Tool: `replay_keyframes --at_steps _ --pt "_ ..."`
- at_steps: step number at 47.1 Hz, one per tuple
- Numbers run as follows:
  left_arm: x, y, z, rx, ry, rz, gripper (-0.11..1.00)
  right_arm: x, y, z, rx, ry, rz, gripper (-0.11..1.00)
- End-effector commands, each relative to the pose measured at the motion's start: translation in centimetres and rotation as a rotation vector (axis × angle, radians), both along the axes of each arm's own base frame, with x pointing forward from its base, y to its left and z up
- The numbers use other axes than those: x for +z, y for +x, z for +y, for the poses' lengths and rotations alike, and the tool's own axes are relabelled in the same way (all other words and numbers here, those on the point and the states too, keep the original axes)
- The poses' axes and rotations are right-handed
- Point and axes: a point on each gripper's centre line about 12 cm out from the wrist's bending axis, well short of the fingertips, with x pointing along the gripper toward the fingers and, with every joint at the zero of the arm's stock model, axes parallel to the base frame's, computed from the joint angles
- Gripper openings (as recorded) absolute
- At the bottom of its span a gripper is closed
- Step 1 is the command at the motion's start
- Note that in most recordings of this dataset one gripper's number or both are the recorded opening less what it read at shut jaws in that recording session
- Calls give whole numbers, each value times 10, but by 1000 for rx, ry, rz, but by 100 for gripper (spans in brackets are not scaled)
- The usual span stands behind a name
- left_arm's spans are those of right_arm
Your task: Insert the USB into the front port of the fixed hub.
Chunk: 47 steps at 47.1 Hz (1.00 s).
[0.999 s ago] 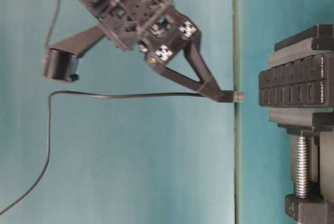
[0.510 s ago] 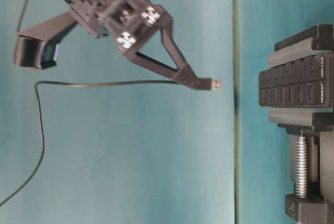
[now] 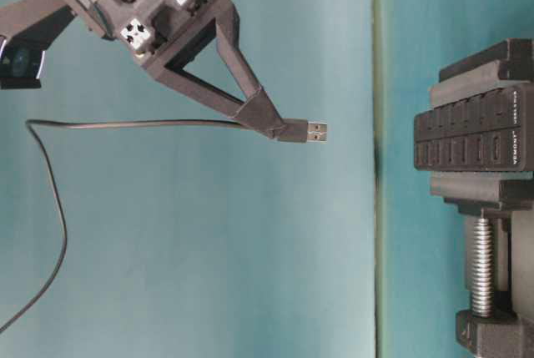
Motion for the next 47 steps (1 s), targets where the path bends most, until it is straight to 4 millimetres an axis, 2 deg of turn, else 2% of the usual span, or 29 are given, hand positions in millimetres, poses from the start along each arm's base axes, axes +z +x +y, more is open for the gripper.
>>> replay_keyframes --at_steps 1,15,47 --pt "4 2 -1 -3 0 -11 0 17 0 5 6 9 -48 4" --pt "4 2 0 -1 0 -9 0 18 2 16 36 8 -54 4" --pt "4 2 0 -1 0 5 0 -8 11 22 50 9 -6 4"
